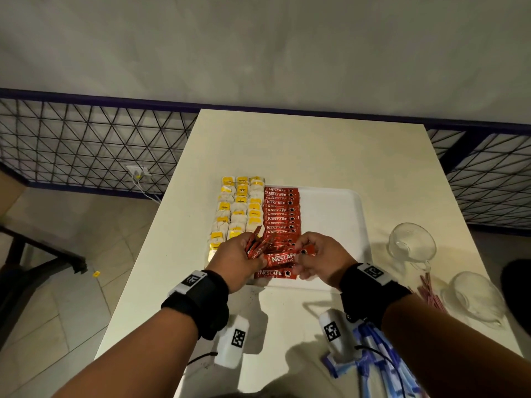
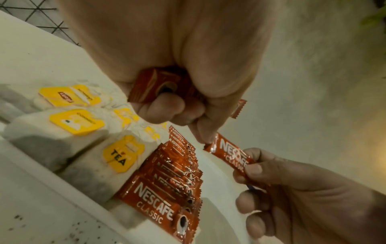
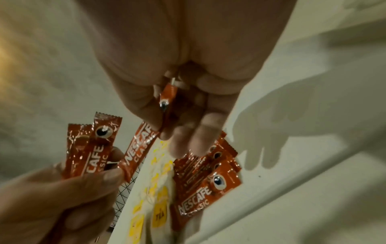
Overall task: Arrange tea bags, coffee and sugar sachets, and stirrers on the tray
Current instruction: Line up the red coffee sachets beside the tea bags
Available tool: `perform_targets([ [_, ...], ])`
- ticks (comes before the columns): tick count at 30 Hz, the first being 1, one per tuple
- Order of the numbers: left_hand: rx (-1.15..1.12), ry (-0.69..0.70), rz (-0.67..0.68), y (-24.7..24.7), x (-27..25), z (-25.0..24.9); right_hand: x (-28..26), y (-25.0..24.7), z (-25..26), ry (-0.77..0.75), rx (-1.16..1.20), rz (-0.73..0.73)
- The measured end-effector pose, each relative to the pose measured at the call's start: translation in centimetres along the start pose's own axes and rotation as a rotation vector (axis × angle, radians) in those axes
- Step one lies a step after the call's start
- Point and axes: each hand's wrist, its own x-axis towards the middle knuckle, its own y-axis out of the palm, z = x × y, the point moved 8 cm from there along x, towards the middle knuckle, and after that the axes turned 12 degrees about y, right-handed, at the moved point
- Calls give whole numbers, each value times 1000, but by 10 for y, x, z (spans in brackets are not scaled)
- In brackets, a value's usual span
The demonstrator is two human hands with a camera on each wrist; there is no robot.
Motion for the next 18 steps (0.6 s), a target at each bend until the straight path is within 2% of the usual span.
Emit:
perform_targets([
  [2,52,6,-3,0,0,-1,4,0,-3,-13,-137,-48],
  [5,169,20,14,3,0,2,9,9,-2,-82,-529,-115],
  [7,219,2,-8,-2,-1,7,11,16,-2,-109,-711,-125],
  [11,280,-62,-52,-21,-7,25,20,28,-9,-100,-890,-86],
  [18,275,-97,-54,-28,-20,38,34,40,-17,-87,-981,-58],
])
